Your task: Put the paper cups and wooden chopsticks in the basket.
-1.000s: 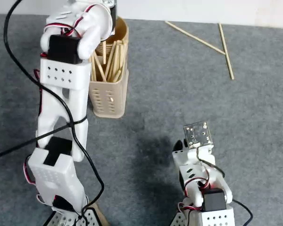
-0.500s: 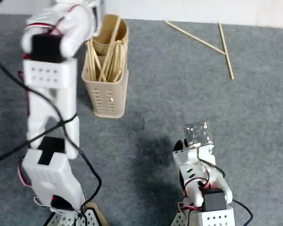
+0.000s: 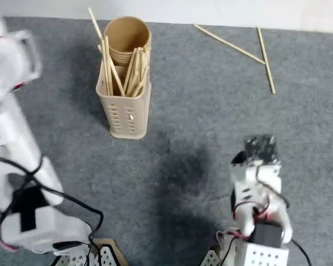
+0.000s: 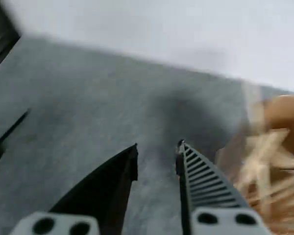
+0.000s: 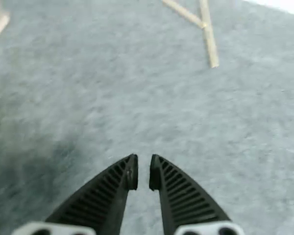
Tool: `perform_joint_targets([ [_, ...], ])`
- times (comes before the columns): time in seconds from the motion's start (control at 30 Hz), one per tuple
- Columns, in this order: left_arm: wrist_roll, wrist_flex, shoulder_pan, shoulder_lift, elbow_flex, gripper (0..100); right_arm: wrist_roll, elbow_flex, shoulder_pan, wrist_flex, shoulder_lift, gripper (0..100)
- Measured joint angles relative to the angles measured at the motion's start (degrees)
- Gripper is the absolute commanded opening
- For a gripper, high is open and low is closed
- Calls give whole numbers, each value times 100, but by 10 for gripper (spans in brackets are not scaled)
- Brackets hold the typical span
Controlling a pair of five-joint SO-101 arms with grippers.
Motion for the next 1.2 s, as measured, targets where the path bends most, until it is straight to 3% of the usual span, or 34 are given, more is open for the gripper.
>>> perform_joint_targets([
  [0.1, -88, 18, -501, -413, 1240, 148, 44, -1292, 97, -97, 1697, 56],
  [0.3, -1292, -246, -563, -1108, 4651, 149, 53, -4791, 290, -114, 5644, 56],
  [0.4, -1495, -1108, -563, -1503, 6418, 149, 53, -6611, 492, -114, 7560, 69],
  [0.67, -1582, -3938, -325, -2541, 10338, 149, 53, -10426, 651, -290, 11956, 258],
  [0.9, -1582, -4730, -211, -3481, 11833, 148, 53, -13415, 598, -1512, 15253, 243],
  [1.03, -1582, -4791, -211, -4009, 12167, 148, 53, -14760, 545, -2286, 17081, 142],
  [1.2, -1512, -5046, -211, -4615, 12607, 147, 44, -16070, 589, -2312, 18127, 66],
])
